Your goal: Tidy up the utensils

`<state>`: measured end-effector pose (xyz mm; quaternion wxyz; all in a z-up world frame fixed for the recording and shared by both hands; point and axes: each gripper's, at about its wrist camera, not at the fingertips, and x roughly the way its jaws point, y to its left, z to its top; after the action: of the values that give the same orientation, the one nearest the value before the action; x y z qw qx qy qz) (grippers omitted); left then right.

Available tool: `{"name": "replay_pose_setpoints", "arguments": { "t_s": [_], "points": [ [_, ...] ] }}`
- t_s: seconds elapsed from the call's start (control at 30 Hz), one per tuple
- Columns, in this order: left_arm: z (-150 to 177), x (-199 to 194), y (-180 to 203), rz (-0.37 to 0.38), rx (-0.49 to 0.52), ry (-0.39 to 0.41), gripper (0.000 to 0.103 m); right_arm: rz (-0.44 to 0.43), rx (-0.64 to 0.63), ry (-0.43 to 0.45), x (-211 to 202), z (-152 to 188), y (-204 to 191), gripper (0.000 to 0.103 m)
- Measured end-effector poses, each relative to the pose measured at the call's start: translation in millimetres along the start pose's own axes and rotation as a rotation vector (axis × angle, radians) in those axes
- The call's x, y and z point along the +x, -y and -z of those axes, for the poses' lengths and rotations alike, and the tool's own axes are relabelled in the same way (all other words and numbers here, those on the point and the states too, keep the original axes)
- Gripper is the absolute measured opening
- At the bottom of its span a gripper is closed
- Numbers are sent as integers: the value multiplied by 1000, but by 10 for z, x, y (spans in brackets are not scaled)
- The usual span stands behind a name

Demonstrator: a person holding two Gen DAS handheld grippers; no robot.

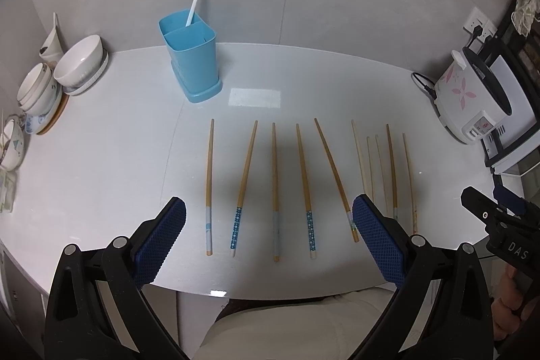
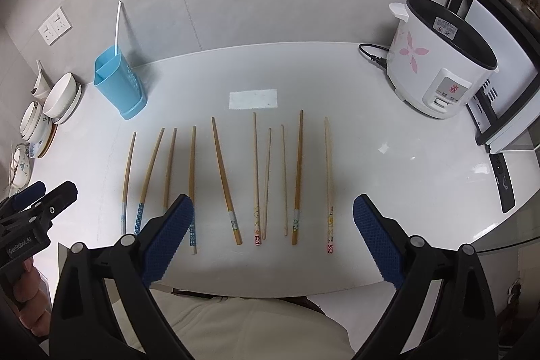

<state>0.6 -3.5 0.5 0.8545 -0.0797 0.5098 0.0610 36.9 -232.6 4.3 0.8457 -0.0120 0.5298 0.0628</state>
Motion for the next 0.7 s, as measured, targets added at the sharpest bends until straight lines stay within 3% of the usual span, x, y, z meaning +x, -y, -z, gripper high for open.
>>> {"name": "replay_pose_setpoints", "arguments": {
  "t_s": [0.7],
  "points": [
    [21,86,13,-4,-4,-7,97,4,9,-6,36,-12,14,92]
  ]
}}
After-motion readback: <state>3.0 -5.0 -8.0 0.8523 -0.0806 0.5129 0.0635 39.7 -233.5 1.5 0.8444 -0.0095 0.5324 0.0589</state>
